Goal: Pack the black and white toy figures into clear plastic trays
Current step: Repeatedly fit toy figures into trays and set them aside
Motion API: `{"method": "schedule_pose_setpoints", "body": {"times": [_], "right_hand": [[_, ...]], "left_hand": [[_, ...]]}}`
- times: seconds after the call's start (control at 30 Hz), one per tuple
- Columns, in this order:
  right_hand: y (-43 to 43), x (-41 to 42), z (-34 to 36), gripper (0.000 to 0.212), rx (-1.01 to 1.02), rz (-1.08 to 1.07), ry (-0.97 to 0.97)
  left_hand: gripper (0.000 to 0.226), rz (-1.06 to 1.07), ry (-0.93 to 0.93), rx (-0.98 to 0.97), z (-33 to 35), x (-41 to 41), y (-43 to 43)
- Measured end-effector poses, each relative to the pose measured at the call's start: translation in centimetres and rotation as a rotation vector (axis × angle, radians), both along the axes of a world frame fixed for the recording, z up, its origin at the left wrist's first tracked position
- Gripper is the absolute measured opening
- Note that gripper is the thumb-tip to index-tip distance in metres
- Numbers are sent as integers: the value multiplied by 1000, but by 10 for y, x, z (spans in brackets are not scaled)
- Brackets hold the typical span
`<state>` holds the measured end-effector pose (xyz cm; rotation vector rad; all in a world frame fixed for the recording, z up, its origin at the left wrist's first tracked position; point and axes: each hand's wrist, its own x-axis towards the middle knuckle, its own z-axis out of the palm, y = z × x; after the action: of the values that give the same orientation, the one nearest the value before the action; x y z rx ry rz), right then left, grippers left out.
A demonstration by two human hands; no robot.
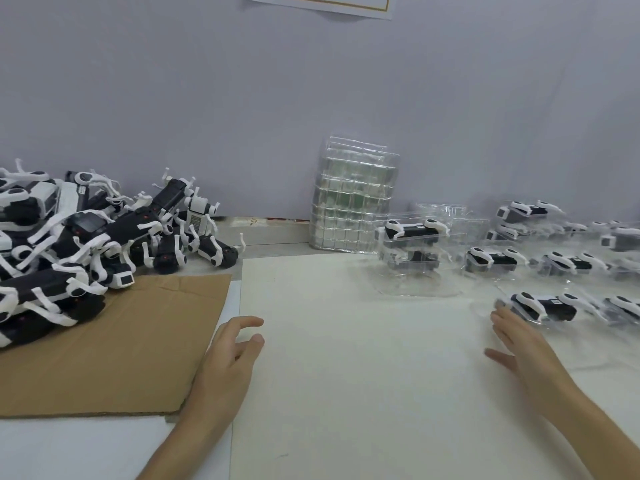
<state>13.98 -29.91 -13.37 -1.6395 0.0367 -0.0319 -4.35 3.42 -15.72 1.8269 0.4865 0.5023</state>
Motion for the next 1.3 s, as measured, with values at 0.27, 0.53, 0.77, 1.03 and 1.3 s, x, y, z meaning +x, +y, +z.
{"method": "schedule_pose_setpoints", "body": {"times": [0.27,0.53,0.77,1.03,1.3], "right_hand": [[-38,27,7,46,88,-185,52],[-30,42,5,45,-19,-306,56],[93,-6,18,40,-71,221,-171],[220,19,13,69,-242,579,-119],[177,85,1,61,-236,312,-168]], "left_hand": [[18,-1,9,-3,2,-1,-1],[17,4,15,28,0,-1,0],[18,10,31,42,-1,0,0],[18,-1,26,20,2,0,2],[18,-6,22,15,0,1,1]]}}
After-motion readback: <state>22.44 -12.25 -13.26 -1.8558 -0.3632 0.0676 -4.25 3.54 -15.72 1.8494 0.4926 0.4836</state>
